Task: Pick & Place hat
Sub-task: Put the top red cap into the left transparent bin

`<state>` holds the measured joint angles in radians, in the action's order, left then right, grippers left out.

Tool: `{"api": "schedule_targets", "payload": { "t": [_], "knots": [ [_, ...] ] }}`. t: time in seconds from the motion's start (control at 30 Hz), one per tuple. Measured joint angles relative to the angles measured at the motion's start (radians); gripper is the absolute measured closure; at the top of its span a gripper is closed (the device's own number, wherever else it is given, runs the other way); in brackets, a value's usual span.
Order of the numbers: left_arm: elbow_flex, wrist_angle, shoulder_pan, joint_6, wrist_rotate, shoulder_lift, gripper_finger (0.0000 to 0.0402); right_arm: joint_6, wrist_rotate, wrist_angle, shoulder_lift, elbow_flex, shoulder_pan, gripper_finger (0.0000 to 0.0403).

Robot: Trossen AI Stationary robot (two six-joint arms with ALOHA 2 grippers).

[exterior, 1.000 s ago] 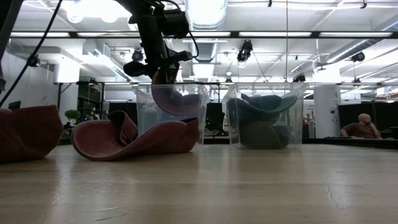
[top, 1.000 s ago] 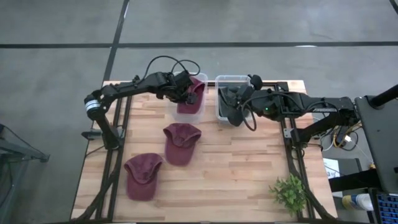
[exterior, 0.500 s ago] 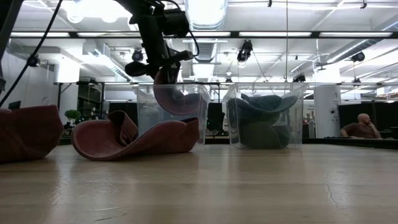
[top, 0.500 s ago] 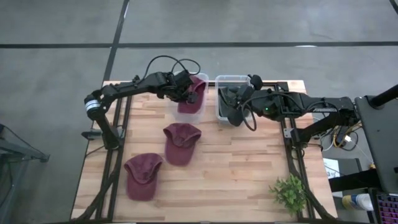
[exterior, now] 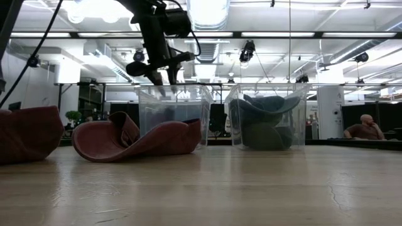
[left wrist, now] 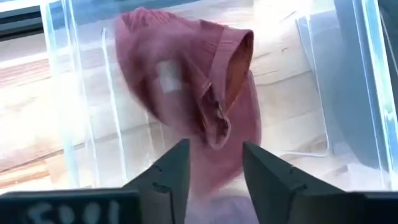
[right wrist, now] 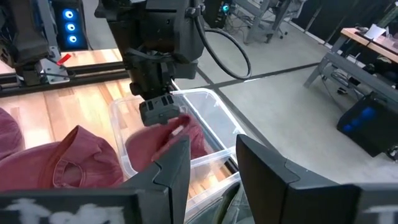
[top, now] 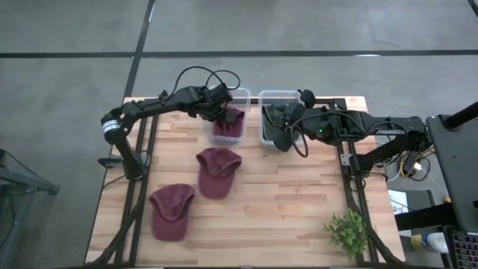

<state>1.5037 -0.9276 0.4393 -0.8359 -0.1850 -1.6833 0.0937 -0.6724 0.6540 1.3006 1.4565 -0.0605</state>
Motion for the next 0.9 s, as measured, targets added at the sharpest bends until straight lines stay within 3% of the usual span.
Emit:
{"api": "schedule_targets", "payload": {
  "t": [0.33, 0.57, 0.67, 0.9],
  "knots": [
    [0.183, -0.069, 0.002, 0.096, 0.000, 0.001, 0.0240, -0.002, 0.000, 0.000, 0.000, 0.000, 0.000, 0.0280],
    [0.367, -0.425, -0.050, 0.290, 0.004, 0.048, 0.0240, -0.018, 0.000, 0.016, -0.013, 0.000, 0.000, 0.0280],
    [0.362, -0.521, -0.125, 0.264, -0.017, 0.100, 0.0240, -0.008, 0.000, 0.060, -0.028, 0.000, 0.000, 0.0280],
    [0.207, -0.509, -0.371, 0.150, -0.213, 0.277, 0.0239, 0.025, 0.000, 0.159, -0.086, -0.008, 0.000, 0.0280]
  ]
}}
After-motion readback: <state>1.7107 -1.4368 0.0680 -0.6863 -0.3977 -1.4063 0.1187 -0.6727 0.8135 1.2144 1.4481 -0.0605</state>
